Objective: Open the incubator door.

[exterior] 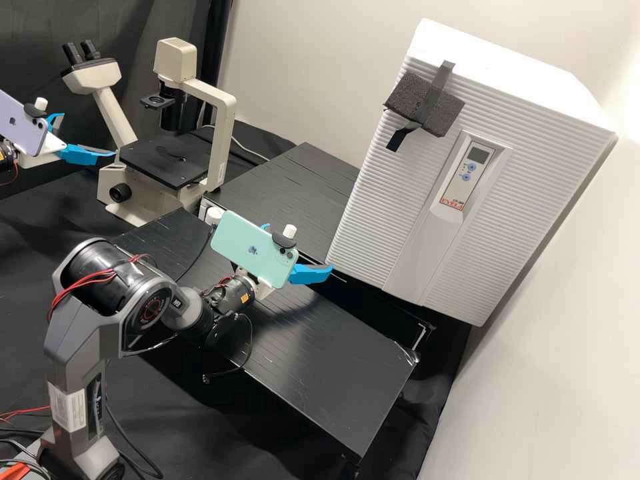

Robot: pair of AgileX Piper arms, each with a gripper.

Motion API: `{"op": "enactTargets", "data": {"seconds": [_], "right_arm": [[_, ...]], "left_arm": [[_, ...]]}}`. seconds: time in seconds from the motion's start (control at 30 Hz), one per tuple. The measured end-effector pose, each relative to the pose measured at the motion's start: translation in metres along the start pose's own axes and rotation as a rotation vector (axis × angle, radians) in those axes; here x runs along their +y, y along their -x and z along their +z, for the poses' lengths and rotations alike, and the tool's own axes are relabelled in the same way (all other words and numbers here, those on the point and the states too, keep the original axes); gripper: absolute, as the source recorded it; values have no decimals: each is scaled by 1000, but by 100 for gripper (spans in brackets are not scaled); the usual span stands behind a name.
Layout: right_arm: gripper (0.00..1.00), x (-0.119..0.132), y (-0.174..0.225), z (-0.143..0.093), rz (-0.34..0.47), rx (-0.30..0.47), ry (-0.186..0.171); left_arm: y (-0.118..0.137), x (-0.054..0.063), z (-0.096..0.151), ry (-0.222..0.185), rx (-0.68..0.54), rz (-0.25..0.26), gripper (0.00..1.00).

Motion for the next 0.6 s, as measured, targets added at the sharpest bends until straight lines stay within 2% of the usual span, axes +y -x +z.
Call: {"op": "enactTargets", "data": {"seconds": [0.33, 0.43, 0.6], "right_arm": [[100, 2, 0, 0, 7, 0, -2], [100, 15, 6, -2, 44, 8, -9], [100, 44, 15, -14, 145, 53, -47]], "left_arm": [[0, 0, 0, 0, 0, 0, 100], [0, 0, 0, 0, 0, 0, 100], [0, 0, 0, 0, 0, 0, 100]]}}
